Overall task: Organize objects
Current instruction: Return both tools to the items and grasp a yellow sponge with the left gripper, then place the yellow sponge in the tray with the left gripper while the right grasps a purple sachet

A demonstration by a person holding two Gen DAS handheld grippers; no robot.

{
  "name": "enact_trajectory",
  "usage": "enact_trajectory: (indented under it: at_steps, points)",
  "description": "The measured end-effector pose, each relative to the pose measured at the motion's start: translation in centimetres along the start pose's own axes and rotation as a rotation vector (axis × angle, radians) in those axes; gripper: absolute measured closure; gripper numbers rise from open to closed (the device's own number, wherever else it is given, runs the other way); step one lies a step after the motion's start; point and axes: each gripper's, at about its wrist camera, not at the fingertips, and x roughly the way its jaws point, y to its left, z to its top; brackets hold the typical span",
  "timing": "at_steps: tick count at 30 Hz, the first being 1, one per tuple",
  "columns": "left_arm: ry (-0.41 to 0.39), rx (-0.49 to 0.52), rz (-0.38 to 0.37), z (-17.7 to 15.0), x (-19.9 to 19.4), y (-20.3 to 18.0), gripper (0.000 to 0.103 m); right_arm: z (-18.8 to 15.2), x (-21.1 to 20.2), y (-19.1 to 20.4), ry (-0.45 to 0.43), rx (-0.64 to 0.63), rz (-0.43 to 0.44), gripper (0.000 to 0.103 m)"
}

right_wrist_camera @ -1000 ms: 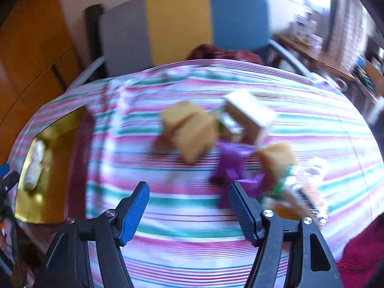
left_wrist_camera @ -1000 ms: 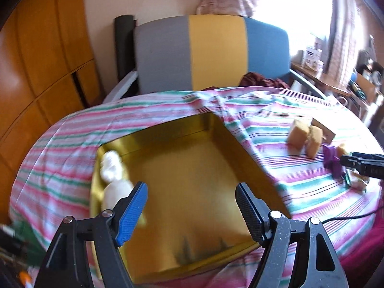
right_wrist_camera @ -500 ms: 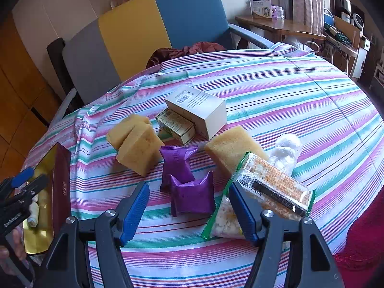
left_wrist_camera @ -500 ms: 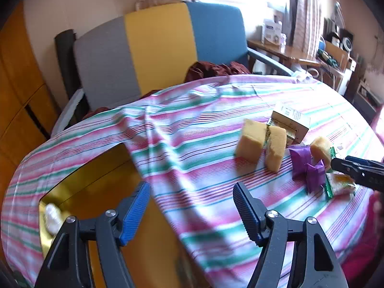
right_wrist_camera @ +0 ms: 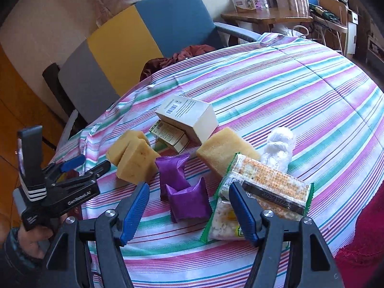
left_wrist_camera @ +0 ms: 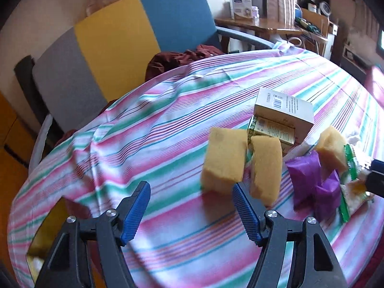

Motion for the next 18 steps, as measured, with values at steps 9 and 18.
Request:
enact_trajectory:
  at_steps: [9,18]
  points:
    - [0.028,0.019,-0.059,1.8,3.3,-0.9,0.027,0.4,-0.4,-1.7,-0.019,0.079,0.003,0.033]
    - [0.049,-0.058,-0.173,0.5,2.4,-0.5,0.059,-0.1,0.6,0.3,0.032,-0.041,0.012,0.033]
